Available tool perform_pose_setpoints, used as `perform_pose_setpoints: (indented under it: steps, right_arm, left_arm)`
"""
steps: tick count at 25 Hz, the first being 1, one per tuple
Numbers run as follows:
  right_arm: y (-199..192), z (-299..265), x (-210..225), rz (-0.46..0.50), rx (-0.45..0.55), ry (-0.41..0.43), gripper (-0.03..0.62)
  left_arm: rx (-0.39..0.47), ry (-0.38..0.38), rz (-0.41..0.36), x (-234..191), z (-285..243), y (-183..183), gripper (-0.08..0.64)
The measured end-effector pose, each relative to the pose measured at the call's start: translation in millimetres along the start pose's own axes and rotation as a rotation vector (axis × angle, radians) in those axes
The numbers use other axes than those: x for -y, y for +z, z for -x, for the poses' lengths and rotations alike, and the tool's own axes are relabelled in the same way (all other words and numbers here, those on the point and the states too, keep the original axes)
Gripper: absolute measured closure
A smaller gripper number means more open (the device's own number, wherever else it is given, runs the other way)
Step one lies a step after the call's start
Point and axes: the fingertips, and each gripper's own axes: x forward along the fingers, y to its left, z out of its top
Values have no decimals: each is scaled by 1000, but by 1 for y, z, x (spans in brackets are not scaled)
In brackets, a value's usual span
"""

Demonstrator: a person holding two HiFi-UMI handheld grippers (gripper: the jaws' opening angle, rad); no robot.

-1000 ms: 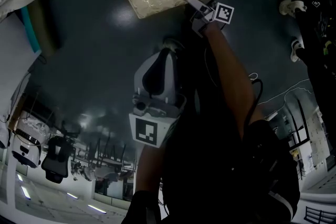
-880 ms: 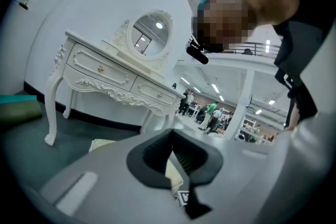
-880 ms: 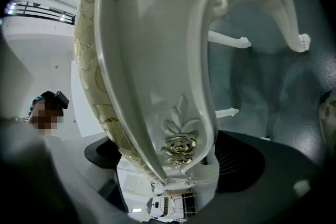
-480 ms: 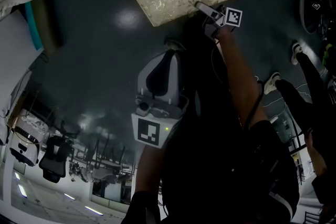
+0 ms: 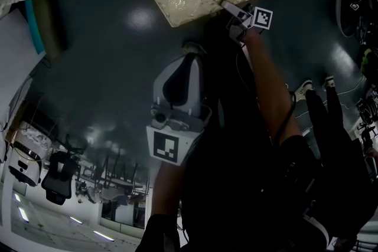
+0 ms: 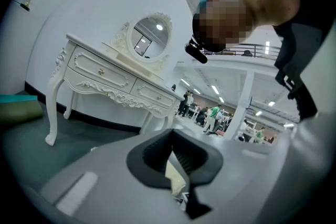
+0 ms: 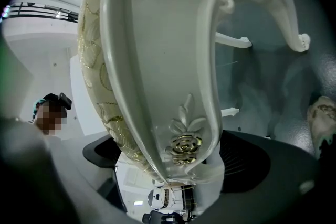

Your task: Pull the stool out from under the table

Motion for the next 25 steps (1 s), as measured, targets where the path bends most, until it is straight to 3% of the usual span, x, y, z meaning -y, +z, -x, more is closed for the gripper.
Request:
perform_pose_setpoints:
  steps: [11,17,20,25]
  right_arm:
    - [-13,11,-14,-9,16,-84,5]
    - [-27,34,-30,-18,29,-197,11]
    - [-28,45,-42,-33,49,-233,64]
    - [-37,43,-79,-25,14,-238,241]
  left_arm:
    - [34,3,5,7,7,24,551]
    - [65,9,4,16,18,56,551]
    - [88,7,-10,24,24,74,551]
    - [114,19,4,36,33,101,551]
